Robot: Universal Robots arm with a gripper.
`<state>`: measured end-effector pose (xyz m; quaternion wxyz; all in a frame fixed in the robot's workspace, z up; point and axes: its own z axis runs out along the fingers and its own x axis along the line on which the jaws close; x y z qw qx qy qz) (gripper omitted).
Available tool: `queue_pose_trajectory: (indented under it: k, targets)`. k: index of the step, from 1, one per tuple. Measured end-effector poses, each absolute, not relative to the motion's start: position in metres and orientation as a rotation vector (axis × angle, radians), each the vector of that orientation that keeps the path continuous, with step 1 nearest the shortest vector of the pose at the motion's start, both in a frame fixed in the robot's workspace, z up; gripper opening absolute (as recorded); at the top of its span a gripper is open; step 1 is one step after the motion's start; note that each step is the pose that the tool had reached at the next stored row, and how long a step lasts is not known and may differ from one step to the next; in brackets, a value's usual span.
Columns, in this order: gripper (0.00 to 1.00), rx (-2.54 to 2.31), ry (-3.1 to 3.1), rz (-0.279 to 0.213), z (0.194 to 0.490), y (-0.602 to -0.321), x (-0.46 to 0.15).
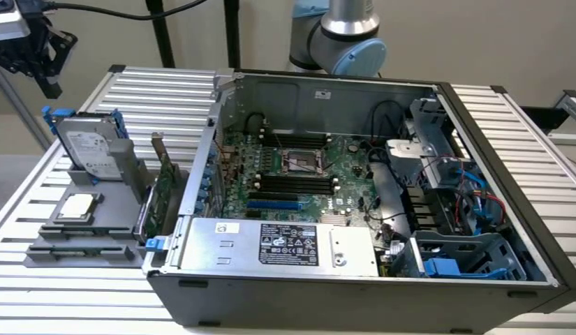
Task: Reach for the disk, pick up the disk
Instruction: 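Pick up the disk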
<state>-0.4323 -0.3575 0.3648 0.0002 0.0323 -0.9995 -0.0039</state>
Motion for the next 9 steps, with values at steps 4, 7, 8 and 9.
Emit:
queue_pose_trajectory:
  k: [4,7,8,9]
  targets:
    - [0.11,0.216,-3.134,-0.013,0.3648,-0.3575,-0.4323]
    - [0.11,0.301,-3.126,-0.013,0.3648,-0.3575,-0.4323]
    - [0.11,0.329,-3.124,-0.013,0.3647,-0.3575,-0.4323]
    - [0.11,0.357,-3.120,-0.013,0.3647,-0.3576,-0.4323]
